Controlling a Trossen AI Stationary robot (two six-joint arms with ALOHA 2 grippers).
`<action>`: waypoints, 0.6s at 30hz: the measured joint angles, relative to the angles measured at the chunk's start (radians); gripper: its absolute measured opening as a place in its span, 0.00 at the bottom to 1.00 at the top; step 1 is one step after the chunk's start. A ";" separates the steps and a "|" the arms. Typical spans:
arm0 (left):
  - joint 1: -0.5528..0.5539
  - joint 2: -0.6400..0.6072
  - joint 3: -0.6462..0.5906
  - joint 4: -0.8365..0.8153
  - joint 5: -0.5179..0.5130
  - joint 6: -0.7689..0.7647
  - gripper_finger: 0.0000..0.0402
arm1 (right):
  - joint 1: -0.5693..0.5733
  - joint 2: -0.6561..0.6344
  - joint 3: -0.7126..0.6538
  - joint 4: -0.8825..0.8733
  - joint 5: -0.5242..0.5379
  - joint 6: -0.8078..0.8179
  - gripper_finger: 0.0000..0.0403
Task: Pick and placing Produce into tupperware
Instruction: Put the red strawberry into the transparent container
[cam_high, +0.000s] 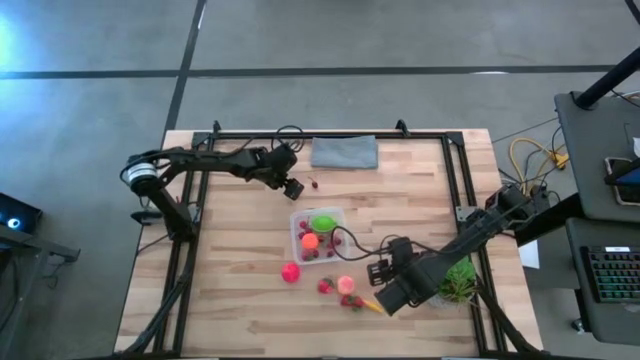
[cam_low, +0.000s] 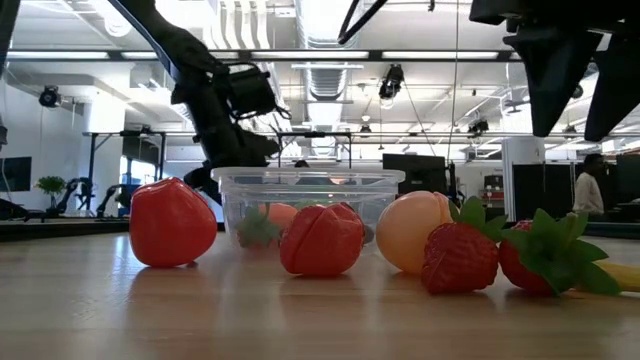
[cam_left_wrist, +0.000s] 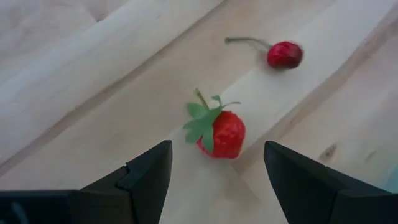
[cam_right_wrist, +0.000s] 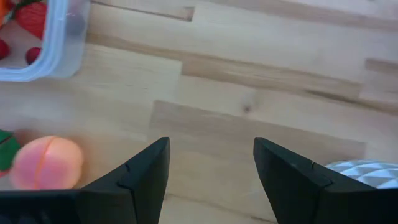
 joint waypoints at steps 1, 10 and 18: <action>0.000 0.008 0.000 0.000 0.007 -0.002 0.60 | 0.000 0.000 0.000 -0.012 0.000 0.000 0.56; -0.004 0.077 0.001 0.046 0.012 -0.005 0.60 | 0.000 0.000 0.000 -0.060 0.003 0.012 0.56; -0.008 0.075 0.006 0.106 0.015 -0.002 0.60 | -0.005 0.000 -0.001 -0.059 0.023 0.033 0.56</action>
